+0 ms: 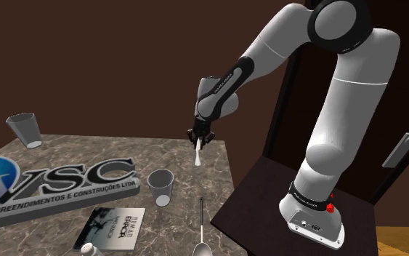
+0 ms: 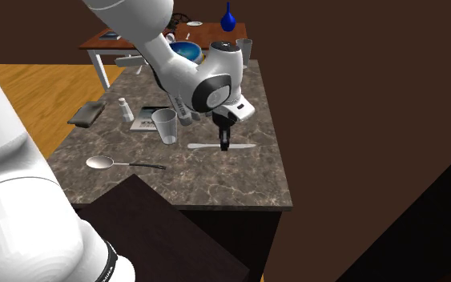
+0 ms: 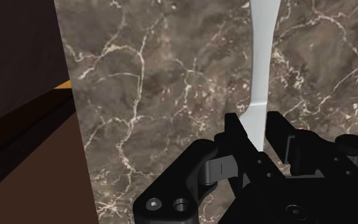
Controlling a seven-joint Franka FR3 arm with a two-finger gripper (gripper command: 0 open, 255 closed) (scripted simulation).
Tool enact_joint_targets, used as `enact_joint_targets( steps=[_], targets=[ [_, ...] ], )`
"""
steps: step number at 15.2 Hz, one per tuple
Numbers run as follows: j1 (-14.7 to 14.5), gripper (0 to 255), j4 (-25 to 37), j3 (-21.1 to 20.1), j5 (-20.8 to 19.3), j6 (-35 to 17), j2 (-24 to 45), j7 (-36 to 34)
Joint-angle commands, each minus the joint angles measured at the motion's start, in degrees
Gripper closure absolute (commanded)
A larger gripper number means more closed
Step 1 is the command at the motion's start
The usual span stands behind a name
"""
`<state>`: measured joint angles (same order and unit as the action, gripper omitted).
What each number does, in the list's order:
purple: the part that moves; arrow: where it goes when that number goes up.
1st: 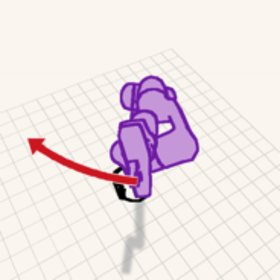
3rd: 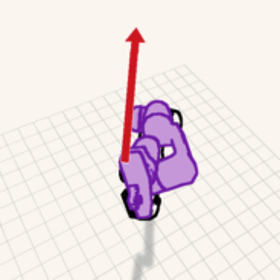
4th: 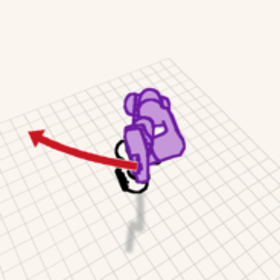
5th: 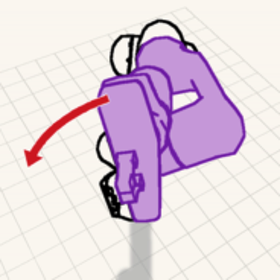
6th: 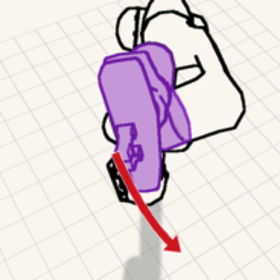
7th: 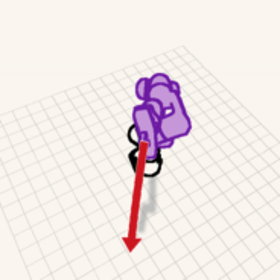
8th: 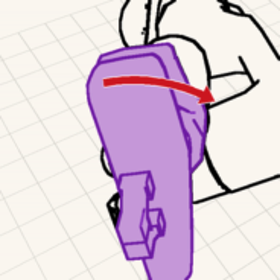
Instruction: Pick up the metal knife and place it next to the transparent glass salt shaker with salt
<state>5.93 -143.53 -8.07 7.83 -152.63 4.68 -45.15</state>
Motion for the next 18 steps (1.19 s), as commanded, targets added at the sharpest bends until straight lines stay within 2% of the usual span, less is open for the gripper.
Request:
enact_joint_targets(
  steps=[1,15,18],
  targets=[
    [0.08,255,0.0,0.03,0.07,1.53,-1.49,0.04],
    [0.26,255,2.63,0.24,0.0,13.22,-10.58,-0.6],
    [-1.16,255,1.16,-1.45,0.28,12.91,-11.99,-3.46]
  ],
)
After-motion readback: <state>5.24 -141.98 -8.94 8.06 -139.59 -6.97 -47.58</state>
